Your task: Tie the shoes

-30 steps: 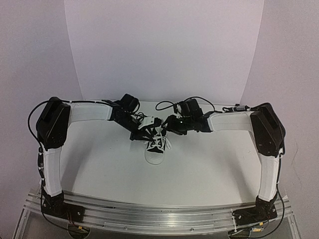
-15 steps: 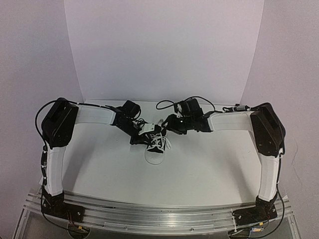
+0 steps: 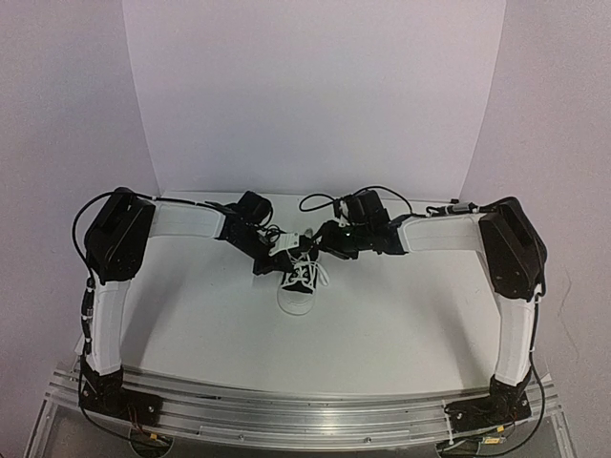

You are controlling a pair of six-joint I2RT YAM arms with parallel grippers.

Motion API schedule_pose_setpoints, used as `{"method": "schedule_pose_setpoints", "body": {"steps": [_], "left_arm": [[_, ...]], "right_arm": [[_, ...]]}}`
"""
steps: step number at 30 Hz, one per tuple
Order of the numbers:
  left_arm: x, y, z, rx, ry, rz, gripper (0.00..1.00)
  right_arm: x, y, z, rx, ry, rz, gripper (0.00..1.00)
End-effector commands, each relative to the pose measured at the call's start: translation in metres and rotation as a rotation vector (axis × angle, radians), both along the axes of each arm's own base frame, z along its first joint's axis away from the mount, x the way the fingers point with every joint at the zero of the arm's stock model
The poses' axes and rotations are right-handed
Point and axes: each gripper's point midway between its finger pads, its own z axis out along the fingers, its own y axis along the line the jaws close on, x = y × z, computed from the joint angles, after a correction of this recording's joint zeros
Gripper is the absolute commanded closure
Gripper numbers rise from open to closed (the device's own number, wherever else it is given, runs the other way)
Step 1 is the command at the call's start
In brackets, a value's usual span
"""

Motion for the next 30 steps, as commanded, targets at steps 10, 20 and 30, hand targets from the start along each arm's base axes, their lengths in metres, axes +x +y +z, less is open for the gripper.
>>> {"method": "schedule_pose_setpoints", "body": {"steps": [10,20,30], "left_arm": [[-0.025,0.016,0.021,0.02,0.087,0.023,1.0],[-0.047,0.029,0.011,0.059,0.181,0.035,1.0],[-0.055,0.031,0.003,0.068,0.214,0.039,1.0]], "right_arm": [[-0.002,-0.019,0.01,0.02,-0.028,0.016,0.58],[-0.009,-0.033,-0.001,0.053,0.015,0.129,0.56],[-0.004,-0.027,-0.009,0.199,0.143,-0.112,0.46]]}}
